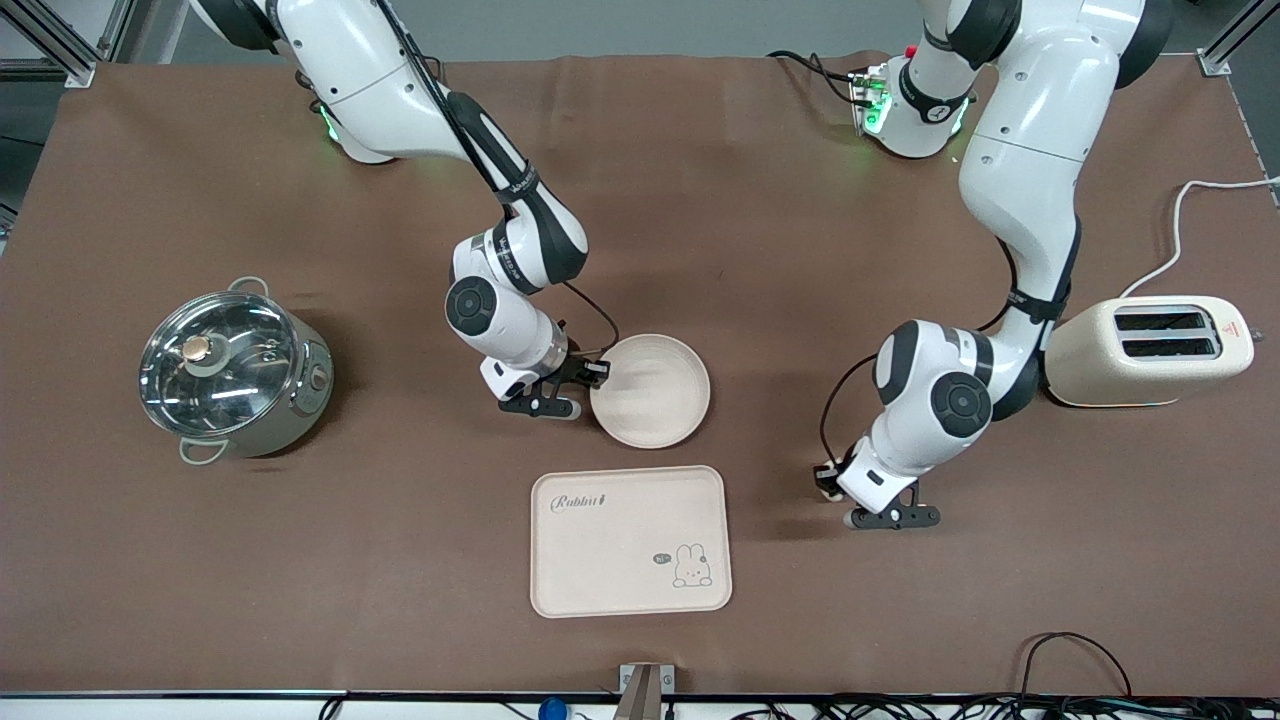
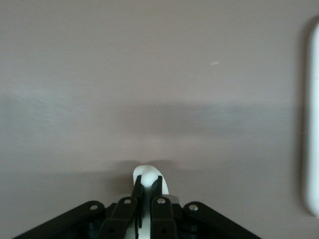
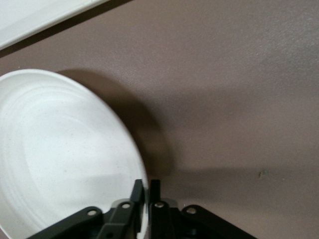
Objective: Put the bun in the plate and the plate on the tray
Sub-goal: 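Carry the bun over the white plate and lower it with the left gripper, then release the bun with the left gripper while the right gripper drags the plate, then set the plate on the tray with the right gripper while the left gripper retracts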
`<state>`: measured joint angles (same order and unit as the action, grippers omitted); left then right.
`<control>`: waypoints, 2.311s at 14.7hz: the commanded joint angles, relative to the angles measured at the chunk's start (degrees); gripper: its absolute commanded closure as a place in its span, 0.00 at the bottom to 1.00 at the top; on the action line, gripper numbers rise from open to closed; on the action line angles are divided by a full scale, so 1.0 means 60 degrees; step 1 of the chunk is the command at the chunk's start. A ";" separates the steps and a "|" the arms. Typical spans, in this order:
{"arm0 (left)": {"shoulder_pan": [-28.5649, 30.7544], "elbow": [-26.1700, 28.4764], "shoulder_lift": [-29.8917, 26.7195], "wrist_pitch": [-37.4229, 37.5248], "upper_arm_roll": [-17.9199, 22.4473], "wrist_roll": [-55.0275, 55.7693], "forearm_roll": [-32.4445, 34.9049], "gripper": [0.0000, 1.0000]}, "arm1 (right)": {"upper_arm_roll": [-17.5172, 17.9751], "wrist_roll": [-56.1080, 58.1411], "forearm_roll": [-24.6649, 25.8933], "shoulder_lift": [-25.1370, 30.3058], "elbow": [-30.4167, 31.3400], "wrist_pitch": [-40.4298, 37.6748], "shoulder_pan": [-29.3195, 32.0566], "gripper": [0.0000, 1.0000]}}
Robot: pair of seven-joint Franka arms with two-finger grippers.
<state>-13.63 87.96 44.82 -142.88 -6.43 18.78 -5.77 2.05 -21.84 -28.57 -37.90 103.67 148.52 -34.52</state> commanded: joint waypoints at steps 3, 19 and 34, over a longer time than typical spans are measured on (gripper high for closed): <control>-0.0495 -0.0610 -0.0440 0.0668 -0.0978 0.3733 -0.0269 1.00 | -0.0064 0.0169 -0.0175 -0.0070 -0.0183 0.0120 -0.0048 1.00; -0.0821 -0.1094 -0.1549 0.3212 -0.0950 0.4364 0.1883 0.00 | -0.0049 0.0111 -0.0292 -0.1062 -0.2228 0.0018 0.0567 1.00; 0.2811 -0.1095 -0.6547 0.9572 -0.0950 -0.2071 0.1753 0.00 | -0.0064 0.0096 -0.0248 -0.3909 -0.7010 -0.2018 0.1930 0.38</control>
<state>1.24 79.74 7.08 -87.61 -11.77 9.21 4.92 1.14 -21.74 -29.29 -61.59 62.60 138.07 -23.95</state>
